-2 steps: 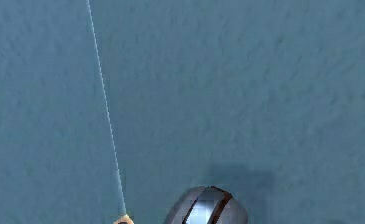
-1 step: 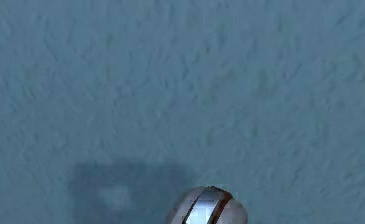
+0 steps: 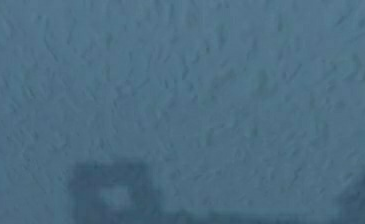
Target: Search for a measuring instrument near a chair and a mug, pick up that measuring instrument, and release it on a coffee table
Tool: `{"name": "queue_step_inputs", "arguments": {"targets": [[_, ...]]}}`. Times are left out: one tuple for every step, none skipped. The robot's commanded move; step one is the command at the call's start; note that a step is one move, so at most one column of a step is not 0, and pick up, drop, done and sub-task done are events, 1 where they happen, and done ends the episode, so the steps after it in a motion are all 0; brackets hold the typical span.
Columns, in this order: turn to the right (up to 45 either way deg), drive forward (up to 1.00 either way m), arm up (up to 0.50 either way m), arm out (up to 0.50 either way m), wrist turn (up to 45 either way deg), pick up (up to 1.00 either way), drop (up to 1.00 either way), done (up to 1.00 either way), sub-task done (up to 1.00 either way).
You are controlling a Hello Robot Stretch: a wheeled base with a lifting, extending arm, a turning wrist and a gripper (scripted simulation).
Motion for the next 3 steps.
{"name": "queue_step_inputs", "arguments": {"targets": [[0.0, 0.0, 0.0, 0.0, 45.0, 0.0, 0.0, 0.0, 0.0], [0.0, 0.0, 0.0, 0.0, 45.0, 0.0, 0.0, 0.0, 0.0], [0.0, 0.0, 0.0, 0.0, 15.0, 0.0, 0.0, 0.0, 0.0]]}}
